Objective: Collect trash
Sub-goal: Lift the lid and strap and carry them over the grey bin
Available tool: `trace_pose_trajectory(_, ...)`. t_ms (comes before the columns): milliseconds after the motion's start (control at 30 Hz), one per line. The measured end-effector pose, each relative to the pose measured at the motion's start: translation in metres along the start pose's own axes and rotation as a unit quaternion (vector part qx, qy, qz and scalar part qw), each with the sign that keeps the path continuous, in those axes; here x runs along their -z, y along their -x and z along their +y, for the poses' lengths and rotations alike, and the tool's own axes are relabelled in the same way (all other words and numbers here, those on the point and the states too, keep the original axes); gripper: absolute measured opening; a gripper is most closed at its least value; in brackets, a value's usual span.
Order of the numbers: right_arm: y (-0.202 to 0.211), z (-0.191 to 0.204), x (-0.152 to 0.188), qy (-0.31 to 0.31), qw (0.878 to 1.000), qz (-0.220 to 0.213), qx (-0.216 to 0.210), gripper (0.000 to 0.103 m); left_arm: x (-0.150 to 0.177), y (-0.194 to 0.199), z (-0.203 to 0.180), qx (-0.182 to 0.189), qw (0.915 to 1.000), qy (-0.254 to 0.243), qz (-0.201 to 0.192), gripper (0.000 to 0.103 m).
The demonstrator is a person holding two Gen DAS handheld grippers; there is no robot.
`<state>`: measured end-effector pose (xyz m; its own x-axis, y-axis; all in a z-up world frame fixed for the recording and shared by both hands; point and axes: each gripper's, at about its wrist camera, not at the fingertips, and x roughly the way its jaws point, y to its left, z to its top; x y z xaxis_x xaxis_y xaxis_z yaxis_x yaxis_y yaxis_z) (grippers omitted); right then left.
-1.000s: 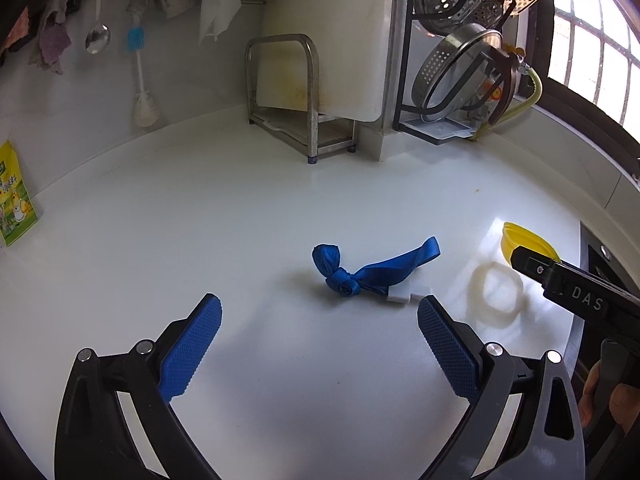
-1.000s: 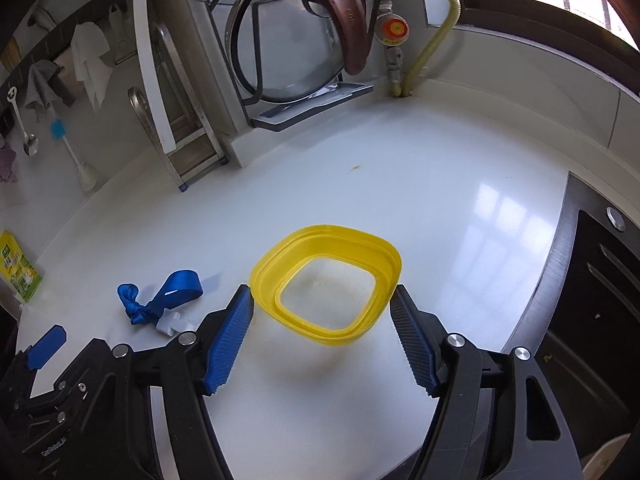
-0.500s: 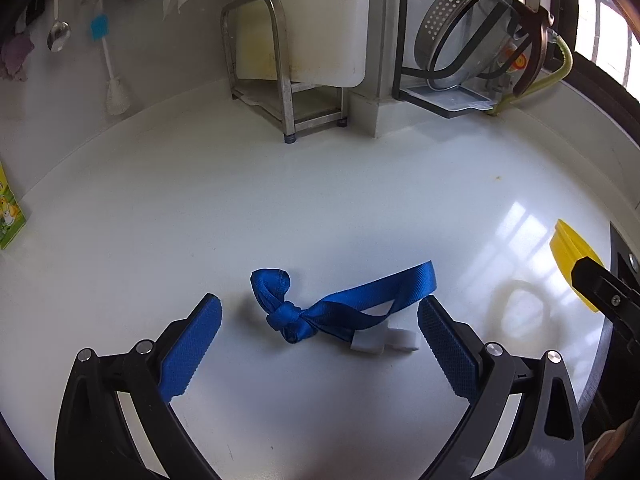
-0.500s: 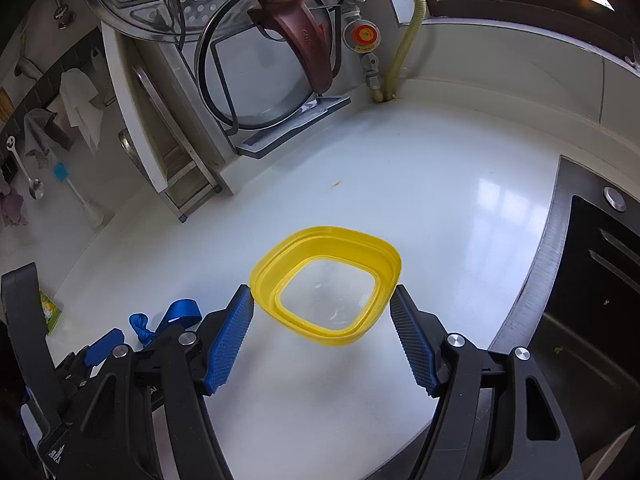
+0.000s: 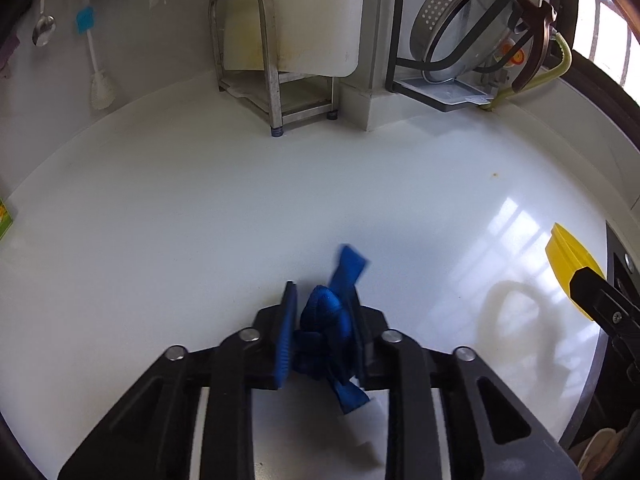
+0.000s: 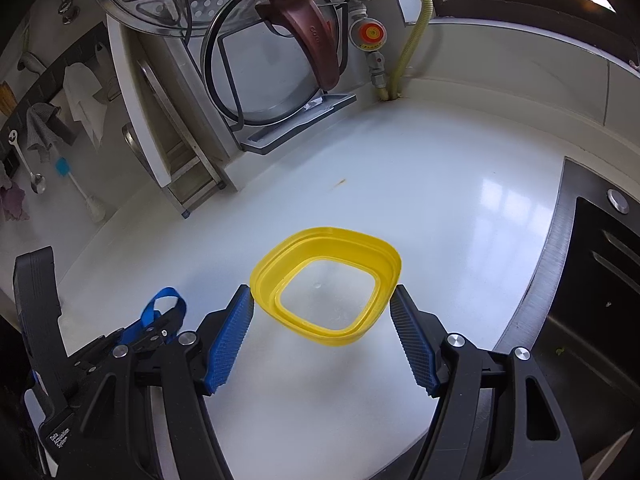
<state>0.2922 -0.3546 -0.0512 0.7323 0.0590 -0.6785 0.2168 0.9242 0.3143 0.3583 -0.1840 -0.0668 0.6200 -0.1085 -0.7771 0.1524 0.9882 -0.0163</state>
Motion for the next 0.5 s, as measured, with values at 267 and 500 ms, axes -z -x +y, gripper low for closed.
trace_pose_trajectory(267, 0.003, 0.009, 0.003, 0.018, 1.0, -0.002, -0.003, 0.068, 0.015, 0.025, 0.006, 0.028, 0.9992, -0.007, -0.026, 0.013)
trace_pose_trajectory(500, 0.015, 0.025, 0.011, 0.038, 0.999, -0.014, -0.015, 0.068, 0.037, 0.073, 0.026, 0.023, 0.9978, -0.019, -0.06, 0.013)
